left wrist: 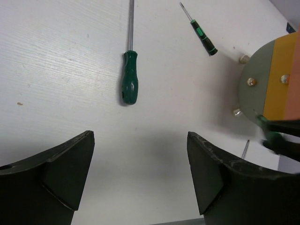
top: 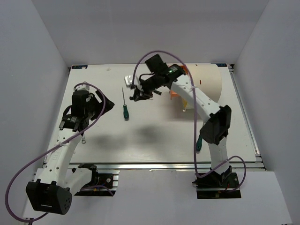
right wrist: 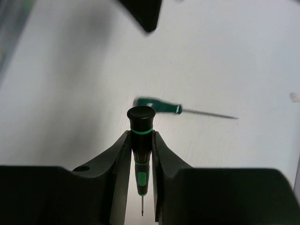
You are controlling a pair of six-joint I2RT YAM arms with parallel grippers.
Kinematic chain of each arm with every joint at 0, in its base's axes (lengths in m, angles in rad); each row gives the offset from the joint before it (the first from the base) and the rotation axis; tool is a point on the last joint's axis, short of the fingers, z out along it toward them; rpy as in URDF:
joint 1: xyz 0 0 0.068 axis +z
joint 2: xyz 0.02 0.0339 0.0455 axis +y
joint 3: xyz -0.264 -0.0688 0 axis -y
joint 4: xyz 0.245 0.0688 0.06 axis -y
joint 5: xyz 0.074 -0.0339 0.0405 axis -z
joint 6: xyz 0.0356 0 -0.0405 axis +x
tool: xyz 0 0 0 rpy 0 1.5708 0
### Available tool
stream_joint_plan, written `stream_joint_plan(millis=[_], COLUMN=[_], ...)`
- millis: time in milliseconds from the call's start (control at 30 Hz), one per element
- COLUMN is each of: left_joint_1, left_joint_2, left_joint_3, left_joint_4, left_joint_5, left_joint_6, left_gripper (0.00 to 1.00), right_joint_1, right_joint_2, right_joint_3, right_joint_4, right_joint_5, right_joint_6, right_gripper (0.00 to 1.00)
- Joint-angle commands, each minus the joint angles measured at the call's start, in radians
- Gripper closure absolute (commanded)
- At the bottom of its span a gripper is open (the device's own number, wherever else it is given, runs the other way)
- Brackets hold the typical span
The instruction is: Sort the tools into containers
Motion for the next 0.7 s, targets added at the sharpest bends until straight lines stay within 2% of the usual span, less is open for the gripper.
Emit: stream_joint_plan(millis=[0,33,100,133,167,233,300,333,400,533,667], left_joint_1=[0.018,0.021,0.021,0.021,0.021,0.021,0.021,0.021,0.011,-0.098,-0.170], left_joint_2=[0.019,0.032,0.076,0.088,0.098,0.134,0.192,0.214,0.260,0.477,0.642], left_joint_3=[-0.019,-0.027,-0.044,-0.055,-0.073,-0.085,-0.081,-0.076,-0.058,0.072,0.218], left_joint_4=[0.099,0.125,0.218,0.257,0.297,0.402,0.476,0.501,0.568,0.559,0.493], left_joint_5=[0.057,0.080,0.143,0.160,0.174,0.199,0.211,0.226,0.233,0.220,0.170], left_joint_6=[-0.046,-0.056,-0.090,-0.110,-0.144,-0.184,-0.199,-0.210,-0.236,-0.228,-0.246], left_gripper=[0.11,0.11,0.11,0.11,0.11,0.12,0.12,0.12,0.14,0.14,0.14], right_joint_1=[-0.056,-0.070,-0.116,-0.130,-0.156,-0.200,-0.228,-0.242,-0.280,-0.328,-0.343], right_joint_2=[-0.100,-0.119,-0.177,-0.195,-0.211,-0.258,-0.280,-0.283,-0.297,-0.326,-0.361], right_joint_3=[0.001,-0.015,-0.079,-0.094,-0.107,-0.137,-0.136,-0.124,-0.133,-0.193,-0.271], right_joint_4=[0.283,0.362,0.525,0.639,0.677,0.743,0.748,0.740,0.717,0.700,0.702], right_joint_5=[-0.194,-0.231,-0.224,-0.141,-0.068,0.108,0.233,0.343,0.430,0.603,0.701], right_joint_6=[0.442,0.659,0.867,0.951,1.074,1.141,1.208,1.218,1.228,1.250,1.242], right_gripper=[1.00,1.00,1.00,1.00,1.00,1.00,1.00,1.00,1.00,1.00,1.00])
